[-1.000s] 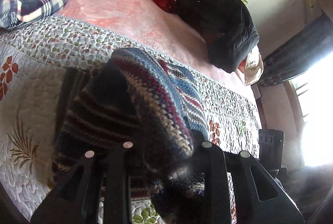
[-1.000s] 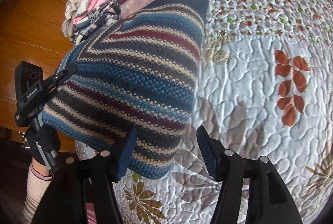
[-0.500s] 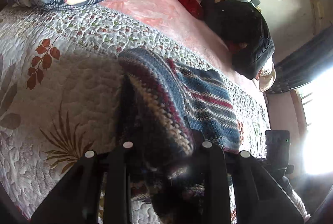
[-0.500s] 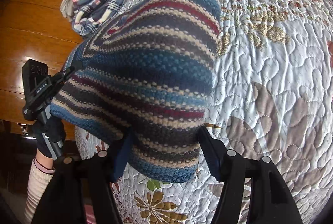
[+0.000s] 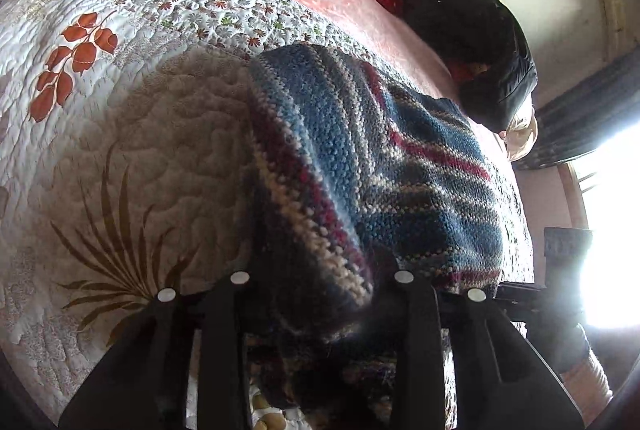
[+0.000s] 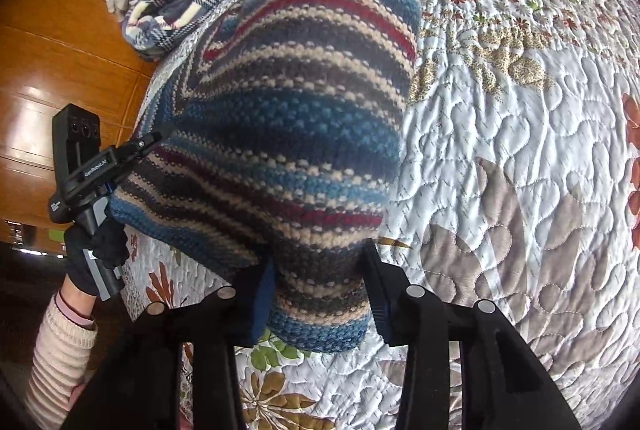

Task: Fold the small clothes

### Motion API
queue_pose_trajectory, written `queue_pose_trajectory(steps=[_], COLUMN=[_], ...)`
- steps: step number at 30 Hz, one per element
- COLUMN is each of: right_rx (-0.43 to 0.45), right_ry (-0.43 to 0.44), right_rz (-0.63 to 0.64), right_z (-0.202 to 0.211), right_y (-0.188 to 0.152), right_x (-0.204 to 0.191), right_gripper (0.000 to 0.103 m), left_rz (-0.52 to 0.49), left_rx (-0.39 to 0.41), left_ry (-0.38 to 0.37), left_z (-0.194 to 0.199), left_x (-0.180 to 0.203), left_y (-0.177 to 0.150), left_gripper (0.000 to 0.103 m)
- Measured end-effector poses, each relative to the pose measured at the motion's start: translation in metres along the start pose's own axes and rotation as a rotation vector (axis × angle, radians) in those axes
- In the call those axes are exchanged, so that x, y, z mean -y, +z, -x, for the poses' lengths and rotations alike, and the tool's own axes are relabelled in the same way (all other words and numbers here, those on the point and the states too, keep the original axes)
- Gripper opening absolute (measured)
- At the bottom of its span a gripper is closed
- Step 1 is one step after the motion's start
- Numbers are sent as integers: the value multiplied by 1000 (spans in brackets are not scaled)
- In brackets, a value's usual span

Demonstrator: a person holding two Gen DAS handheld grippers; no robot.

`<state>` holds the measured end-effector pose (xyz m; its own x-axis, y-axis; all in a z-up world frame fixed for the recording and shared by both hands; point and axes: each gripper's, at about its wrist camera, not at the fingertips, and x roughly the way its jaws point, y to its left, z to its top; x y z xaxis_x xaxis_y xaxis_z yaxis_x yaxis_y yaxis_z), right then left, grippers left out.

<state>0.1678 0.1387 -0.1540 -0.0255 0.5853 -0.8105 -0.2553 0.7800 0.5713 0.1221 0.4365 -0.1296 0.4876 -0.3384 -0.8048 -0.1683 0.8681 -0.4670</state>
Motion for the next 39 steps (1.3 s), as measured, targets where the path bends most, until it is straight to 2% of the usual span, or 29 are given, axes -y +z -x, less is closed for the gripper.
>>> queue_pose_trajectory(steps=[2,4,7,9,13,14,19,24,29,39], right_rx=[-6,-14,-24,-31,-28,-25,-20,-22,-29,-34], right_ry=[-4,21,44,69,74,77,44,12,-27,-5], right_rz=[5,-12,-26,-54,-65,-71,-38,-7,14,-17], right_z=[1,5,11,11,10,10,13,7,-5,-15], right_y=[0,0,-4,-8,-12,-13,-18,-19,-20,-20], right_x=[-2,-3,0,5,7,7,4,0,0,7], right_gripper=[44,51,59,60,60,56,43,40,39,43], left_rz=[-14,-33,-67,-89,-110,-120,-180,-146,-95,-33], left_rx=[-7,-13,-22,-21,-35,-41,-109,-142,-162,-142], left_ry=[19,47,46,37,19,23,156,177,157,137], left_z=[9,20,42,53,55,54,30,17,7,7], left_x=[3,7,15,24,38,40,41,24,7,1], left_y=[0,-4,-19,-29,-44,-47,-58,-59,-63,-65], left_gripper=[37,39,40,41,42,42,37,33,41,52])
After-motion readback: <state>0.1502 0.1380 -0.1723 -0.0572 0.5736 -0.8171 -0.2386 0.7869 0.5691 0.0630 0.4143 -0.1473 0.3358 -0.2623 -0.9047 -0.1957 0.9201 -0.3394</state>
